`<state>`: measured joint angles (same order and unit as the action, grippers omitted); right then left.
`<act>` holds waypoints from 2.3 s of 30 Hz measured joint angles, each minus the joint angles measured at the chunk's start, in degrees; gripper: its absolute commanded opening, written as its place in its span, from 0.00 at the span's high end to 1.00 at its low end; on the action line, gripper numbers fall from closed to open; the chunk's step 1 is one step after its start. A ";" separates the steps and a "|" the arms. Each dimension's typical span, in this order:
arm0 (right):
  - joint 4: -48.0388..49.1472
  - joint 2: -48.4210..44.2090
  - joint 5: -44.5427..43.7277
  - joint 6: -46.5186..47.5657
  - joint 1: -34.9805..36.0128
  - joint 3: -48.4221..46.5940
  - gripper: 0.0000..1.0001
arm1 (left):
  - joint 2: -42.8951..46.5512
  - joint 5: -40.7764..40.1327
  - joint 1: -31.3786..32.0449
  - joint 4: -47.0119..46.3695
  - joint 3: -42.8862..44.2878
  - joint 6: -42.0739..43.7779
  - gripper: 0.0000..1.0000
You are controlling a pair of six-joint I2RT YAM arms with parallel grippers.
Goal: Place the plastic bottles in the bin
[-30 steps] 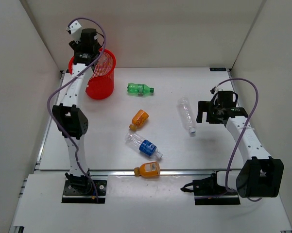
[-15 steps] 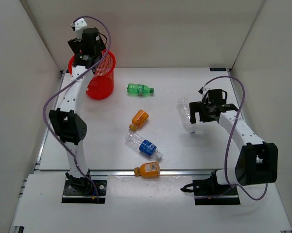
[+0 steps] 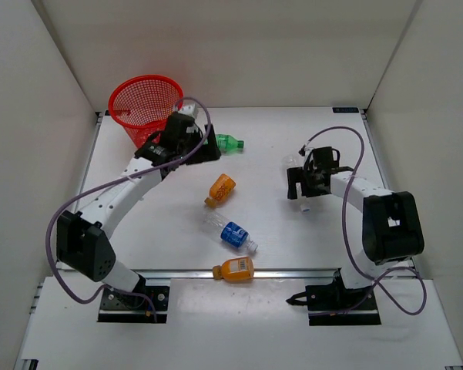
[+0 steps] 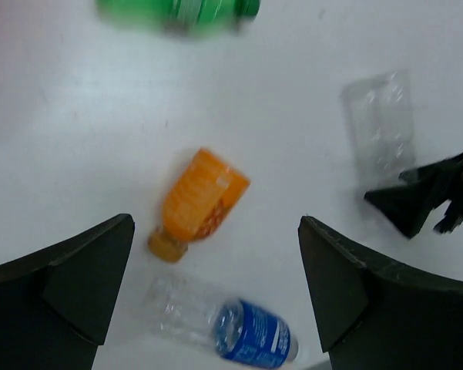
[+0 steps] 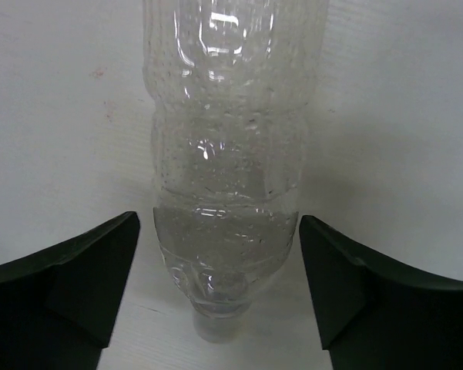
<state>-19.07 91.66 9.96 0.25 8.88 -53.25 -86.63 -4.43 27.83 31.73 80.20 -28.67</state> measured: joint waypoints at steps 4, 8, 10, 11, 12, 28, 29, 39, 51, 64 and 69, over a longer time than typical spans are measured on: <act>2.99 -0.92 1.73 -2.08 0.52 3.58 0.54 | 2.60 4.76 -0.76 1.09 -8.61 -2.75 0.02; 5.44 -6.82 5.09 -3.67 1.22 7.19 0.72 | 7.37 7.52 -1.09 0.11 -10.19 -3.80 0.01; 6.14 -10.27 7.74 -4.26 1.64 7.48 0.74 | 10.08 9.62 -0.98 -1.81 -10.38 -4.26 0.01; 6.60 -11.98 9.09 -4.48 1.88 7.45 0.76 | 11.28 10.80 -0.74 -3.19 -10.56 -4.61 0.01; 6.99 -13.62 10.64 -4.59 2.27 7.39 0.77 | 11.96 11.91 -0.55 -4.66 -10.88 -4.94 0.02; 23.58 -18.21 42.77 -22.97 14.45 6.45 0.82 | 11.32 20.24 6.67 -26.73 -16.70 -8.87 0.01; 24.76 -18.01 43.23 -24.15 14.47 6.69 0.82 | 11.43 19.78 6.75 -27.61 -17.07 -9.09 0.02; 34.69 -15.56 50.27 -30.58 16.59 6.73 0.86 | 8.83 16.09 7.23 -27.74 -18.29 -9.55 0.01; 39.91 -11.56 51.10 -32.79 17.99 6.40 0.45 | 8.24 17.99 7.45 -31.34 -19.50 -11.80 0.55; 21.62 -15.41 41.33 -23.21 8.46 0.96 0.01 | 3.06 -3.32 -5.03 -24.04 -3.10 -1.05 0.57; 8.92 -15.34 31.98 -15.98 7.10 -3.30 0.01 | -4.42 -24.63 -9.53 -32.26 5.46 3.93 0.56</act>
<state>-10.15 76.31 41.93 -15.73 15.99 -56.55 -91.05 -29.06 18.31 -0.54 85.67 -24.73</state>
